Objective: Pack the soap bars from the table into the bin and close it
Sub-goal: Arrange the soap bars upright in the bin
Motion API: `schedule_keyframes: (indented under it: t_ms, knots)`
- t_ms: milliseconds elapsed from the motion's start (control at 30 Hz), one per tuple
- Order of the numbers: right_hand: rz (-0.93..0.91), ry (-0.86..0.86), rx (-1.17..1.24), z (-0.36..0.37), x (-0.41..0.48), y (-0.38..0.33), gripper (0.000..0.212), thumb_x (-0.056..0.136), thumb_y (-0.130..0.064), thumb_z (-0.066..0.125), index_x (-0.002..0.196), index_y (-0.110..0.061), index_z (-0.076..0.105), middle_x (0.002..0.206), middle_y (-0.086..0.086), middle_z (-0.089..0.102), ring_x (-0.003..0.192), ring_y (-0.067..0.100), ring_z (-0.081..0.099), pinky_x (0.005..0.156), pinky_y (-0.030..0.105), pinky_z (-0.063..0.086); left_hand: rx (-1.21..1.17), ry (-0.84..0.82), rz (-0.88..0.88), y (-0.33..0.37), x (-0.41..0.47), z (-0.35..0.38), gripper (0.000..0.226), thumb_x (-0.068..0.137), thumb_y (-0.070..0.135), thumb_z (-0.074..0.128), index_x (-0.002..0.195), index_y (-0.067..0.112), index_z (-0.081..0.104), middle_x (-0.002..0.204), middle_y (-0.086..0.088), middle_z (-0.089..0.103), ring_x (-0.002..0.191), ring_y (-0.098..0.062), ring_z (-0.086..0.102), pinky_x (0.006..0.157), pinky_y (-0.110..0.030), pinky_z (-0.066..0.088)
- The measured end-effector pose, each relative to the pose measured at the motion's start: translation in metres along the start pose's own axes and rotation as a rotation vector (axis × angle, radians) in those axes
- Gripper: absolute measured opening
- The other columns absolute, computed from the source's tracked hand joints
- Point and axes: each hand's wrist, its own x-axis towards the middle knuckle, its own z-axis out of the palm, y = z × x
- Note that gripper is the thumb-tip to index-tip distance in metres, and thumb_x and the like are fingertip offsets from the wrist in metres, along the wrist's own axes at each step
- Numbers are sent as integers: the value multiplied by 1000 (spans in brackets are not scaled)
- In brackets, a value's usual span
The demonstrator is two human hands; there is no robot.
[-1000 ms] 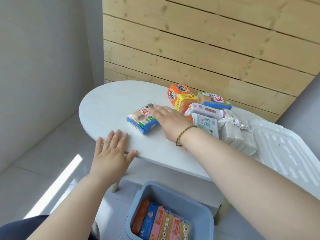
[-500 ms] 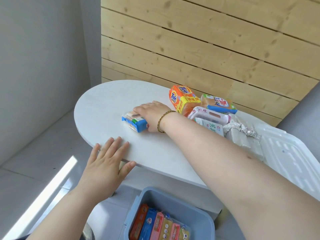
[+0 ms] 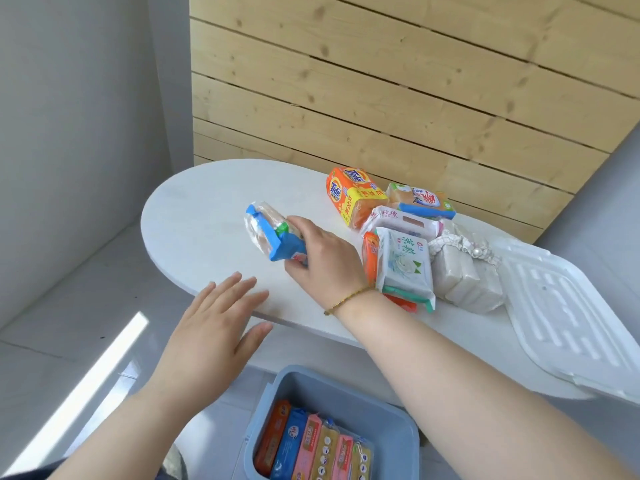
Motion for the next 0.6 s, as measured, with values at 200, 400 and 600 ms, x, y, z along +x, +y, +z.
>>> schedule_keyframes:
  t_ms: [200,400,600]
  knots:
    - [73,71,331,-29,-92,7,43,70,-8,58,113,-6,60,91,-8,66,82,11,61,63,1,42,-44,45,126,18,-29,23,18,83,30,58,85,20,73,89,4,75,93,-17,69,67,-32,57]
    - [413,-145,397,-14,-201,31,39,73,-29,61,96,-55,44,71,-38,54,86,-8,55,60,-1,38,19,-259,-8,14,-36,60,31,92,35,41,122,35,50,129,19,50,119,-2,46,92,-17,41]
    - [889,-275,386,29,-239,89,38,87,-14,54,124,-17,46,93,-4,60,81,13,56,61,15,39,214,-588,-76,5,-35,112,56,91,39,42,141,26,19,152,7,23,138,-14,25,112,-29,25]
